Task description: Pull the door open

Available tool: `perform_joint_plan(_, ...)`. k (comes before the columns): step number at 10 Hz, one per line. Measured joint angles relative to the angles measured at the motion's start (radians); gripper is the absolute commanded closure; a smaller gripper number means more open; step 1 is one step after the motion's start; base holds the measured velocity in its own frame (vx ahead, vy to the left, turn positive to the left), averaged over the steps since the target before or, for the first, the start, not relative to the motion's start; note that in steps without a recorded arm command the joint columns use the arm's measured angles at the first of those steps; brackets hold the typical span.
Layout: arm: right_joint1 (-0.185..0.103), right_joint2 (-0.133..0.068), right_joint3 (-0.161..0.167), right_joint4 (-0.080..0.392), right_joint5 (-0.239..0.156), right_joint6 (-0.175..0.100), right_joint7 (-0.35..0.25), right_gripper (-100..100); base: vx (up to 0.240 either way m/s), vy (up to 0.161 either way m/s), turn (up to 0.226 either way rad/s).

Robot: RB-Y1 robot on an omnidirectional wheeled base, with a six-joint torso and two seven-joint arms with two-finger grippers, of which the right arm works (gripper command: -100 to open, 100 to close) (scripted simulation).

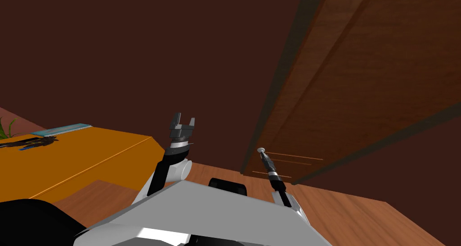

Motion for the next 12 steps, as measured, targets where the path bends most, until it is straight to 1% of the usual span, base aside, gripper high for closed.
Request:
perform_joint_plan(1, 0.005, 0.002, 0.002, -0.012, -0.005, 0.007, -0.023, 100, -0.038, -0.022, 0.073)
perform_joint_plan(2, 0.002, -0.001, 0.003, -0.006, -0.015, 0.006, -0.049, 100, -0.059, -0.025, 0.091)
perform_joint_plan(3, 0.014, 0.001, 0.008, -0.029, -0.026, 0.016, -0.083, 100, -0.044, -0.017, 0.063)
perform_joint_plan(4, 0.014, 0.002, 0.009, -0.033, -0.032, 0.023, -0.107, 100, -0.017, -0.004, 0.016)
perform_joint_plan(5, 0.012, 0.001, 0.010, -0.031, -0.034, 0.026, -0.118, 100, 0.000, 0.000, 0.000)
perform_joint_plan(6, 0.003, -0.003, 0.007, -0.008, -0.036, 0.013, -0.116, 100, -0.024, -0.009, 0.064)
perform_joint_plan(7, -0.001, -0.005, 0.006, 0.004, -0.047, 0.005, -0.129, 100, -0.057, -0.034, 0.163)
perform_joint_plan(8, 0.001, -0.009, 0.008, 0.000, -0.061, 0.010, -0.158, 100, -0.049, -0.034, 0.059)
perform_joint_plan(10, -0.009, -0.012, 0.011, 0.013, -0.079, 0.011, -0.206, 100, -0.040, -0.016, 0.060)
perform_joint_plan(11, -0.002, -0.008, 0.013, -0.004, -0.083, 0.019, -0.225, 100, -0.038, -0.020, 0.094)
perform_joint_plan(12, -0.017, -0.014, 0.011, 0.028, -0.097, 0.008, -0.245, 100, -0.034, -0.023, 0.071)
